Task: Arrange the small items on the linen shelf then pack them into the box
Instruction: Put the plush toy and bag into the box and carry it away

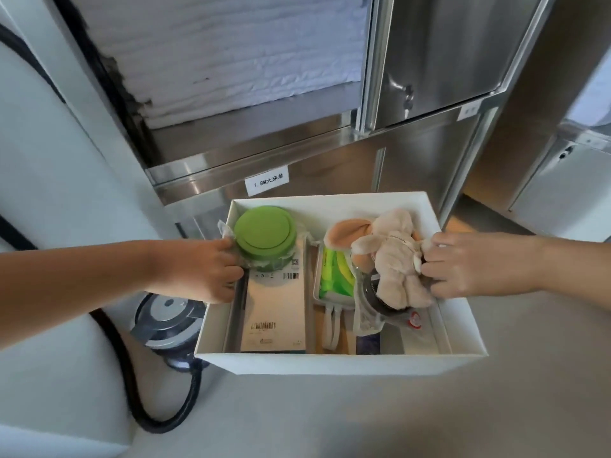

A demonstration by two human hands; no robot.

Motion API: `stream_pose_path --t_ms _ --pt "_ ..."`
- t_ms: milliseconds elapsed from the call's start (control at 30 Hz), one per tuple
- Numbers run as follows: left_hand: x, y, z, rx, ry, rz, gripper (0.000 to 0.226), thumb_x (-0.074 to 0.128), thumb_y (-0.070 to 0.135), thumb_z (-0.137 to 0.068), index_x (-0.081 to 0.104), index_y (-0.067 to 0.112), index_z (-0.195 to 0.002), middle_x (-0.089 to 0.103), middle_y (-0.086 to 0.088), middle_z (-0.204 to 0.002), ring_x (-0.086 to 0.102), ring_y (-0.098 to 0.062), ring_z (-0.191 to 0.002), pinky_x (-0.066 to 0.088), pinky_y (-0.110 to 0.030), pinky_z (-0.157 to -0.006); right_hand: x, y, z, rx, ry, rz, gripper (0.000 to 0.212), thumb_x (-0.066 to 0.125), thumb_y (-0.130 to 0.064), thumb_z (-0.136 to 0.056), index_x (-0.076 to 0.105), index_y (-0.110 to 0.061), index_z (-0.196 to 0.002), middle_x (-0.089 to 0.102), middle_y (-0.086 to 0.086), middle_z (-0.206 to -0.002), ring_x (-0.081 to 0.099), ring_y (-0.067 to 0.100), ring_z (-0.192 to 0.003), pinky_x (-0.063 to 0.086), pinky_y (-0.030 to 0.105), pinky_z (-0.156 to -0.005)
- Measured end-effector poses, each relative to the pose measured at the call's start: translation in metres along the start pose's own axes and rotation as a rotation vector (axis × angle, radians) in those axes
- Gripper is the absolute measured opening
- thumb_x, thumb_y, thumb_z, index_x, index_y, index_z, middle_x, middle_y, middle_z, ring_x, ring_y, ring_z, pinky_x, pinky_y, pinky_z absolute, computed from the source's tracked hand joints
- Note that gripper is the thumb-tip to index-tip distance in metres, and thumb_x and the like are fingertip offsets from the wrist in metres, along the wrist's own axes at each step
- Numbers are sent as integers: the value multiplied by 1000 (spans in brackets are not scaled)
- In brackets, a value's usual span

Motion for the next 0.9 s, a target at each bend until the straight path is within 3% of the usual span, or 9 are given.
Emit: stream_pose_path --t_ms 533,900 --pt "19 -89 -203 279 184 -42 27 73 0 -57 53 17 -54 52 -1 -57 52 -22 -53 49 -29 -64 31 -6 172 291 -192 -96 25 80 -1 -56 61 -16 -60 59 1 -65 56 20 -59 51 26 -60" --pt "64 -189 -326 409 280 -72 30 77 1 -55 51 17 -54 52 -1 -58 52 -22 -54 48 -27 -62 82 52 250 435 -282 -125 22 79 -4 -60 62 -16 -64 59 4 -67 56 22 -60 49 28 -60"
Point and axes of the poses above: each hand's wrist, its own z-axis away from the middle knuckle, its own x-axis out of the palm, y = z × x, the point moved 3 cm from there along -z, towards the middle knuckle
